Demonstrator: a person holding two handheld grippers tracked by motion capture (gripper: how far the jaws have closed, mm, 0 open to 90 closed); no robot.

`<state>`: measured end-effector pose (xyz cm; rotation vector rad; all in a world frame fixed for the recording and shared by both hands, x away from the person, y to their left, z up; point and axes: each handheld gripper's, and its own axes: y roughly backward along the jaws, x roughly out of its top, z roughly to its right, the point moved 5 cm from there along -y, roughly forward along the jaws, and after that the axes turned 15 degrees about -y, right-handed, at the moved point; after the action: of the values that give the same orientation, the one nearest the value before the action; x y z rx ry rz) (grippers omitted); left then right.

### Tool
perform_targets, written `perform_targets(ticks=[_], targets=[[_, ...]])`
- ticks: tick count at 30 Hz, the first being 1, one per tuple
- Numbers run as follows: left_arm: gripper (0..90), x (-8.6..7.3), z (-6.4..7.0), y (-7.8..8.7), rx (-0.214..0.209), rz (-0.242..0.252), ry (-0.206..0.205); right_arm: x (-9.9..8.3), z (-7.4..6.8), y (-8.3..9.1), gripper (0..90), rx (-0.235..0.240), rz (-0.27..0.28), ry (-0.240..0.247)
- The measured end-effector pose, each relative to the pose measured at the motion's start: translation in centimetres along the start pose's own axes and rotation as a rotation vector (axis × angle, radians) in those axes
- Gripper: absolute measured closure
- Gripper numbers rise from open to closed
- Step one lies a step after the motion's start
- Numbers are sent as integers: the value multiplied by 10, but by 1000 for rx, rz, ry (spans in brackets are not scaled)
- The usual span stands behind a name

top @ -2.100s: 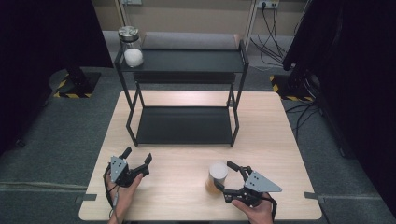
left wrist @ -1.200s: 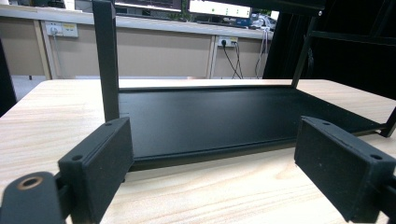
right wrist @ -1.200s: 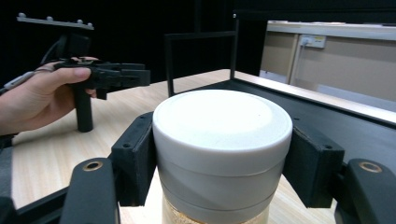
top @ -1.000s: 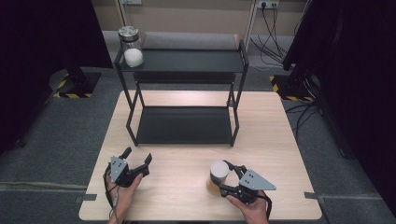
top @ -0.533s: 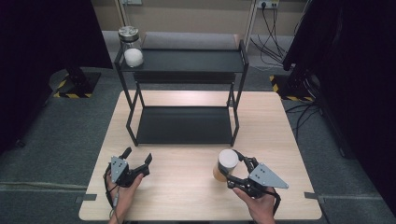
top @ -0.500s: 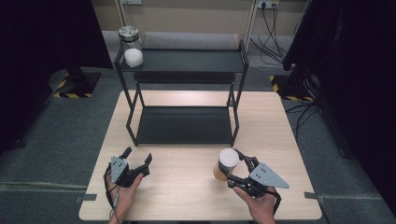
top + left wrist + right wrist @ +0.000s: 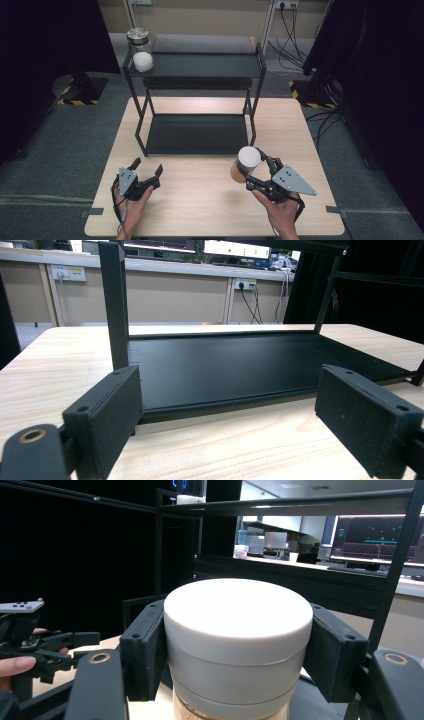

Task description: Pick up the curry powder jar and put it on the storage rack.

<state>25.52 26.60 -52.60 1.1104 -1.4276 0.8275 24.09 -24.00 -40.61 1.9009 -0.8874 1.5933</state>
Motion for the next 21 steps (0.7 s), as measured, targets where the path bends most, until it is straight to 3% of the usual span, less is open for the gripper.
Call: perform_targets(ticks=[21], targets=[[115, 0, 0, 0, 1, 0, -2, 25, 2, -5, 342, -42, 66, 10]])
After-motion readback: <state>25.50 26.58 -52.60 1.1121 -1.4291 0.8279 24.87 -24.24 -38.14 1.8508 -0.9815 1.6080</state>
